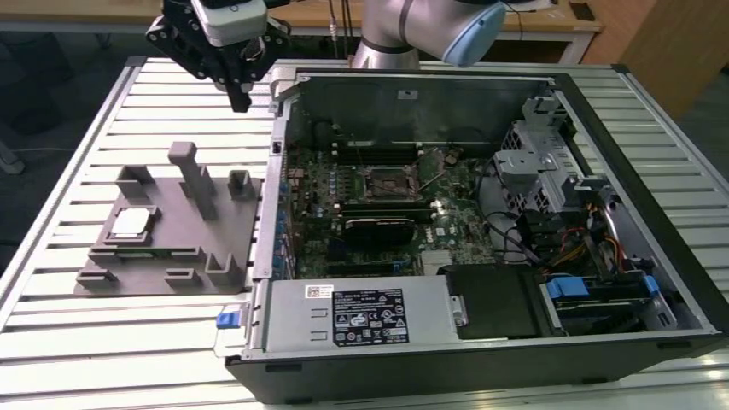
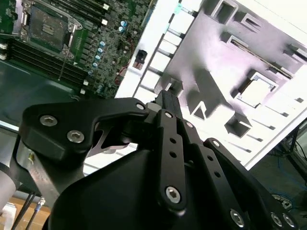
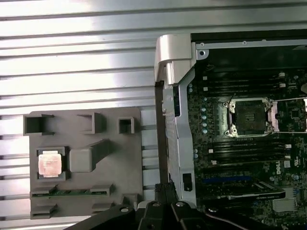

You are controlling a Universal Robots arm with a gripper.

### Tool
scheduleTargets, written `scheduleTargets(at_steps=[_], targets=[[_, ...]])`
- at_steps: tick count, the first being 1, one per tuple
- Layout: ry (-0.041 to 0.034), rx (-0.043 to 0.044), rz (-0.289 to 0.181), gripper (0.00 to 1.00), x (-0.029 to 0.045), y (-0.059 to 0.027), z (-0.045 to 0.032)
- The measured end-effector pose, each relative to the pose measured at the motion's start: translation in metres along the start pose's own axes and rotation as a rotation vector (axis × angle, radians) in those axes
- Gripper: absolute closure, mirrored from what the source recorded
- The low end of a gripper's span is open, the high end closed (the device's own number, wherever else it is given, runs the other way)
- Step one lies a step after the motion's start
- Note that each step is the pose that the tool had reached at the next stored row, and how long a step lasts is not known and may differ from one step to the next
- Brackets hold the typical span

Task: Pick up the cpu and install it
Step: 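Reach for the cpu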

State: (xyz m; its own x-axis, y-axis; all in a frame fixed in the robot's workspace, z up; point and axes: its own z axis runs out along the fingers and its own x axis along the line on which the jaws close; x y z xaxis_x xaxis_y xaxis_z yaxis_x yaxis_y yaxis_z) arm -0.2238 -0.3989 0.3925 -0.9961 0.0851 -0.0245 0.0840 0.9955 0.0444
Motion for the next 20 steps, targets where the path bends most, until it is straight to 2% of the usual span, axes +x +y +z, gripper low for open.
scheduleTargets(at_steps=[10,20], targets=[[-0.0001,0.0001,0.001,0.89,0.0202,-0.0018,0.0016],[-0.0001,0.0005,0.002,0.89,0.0406,-0.0039,0.0096]])
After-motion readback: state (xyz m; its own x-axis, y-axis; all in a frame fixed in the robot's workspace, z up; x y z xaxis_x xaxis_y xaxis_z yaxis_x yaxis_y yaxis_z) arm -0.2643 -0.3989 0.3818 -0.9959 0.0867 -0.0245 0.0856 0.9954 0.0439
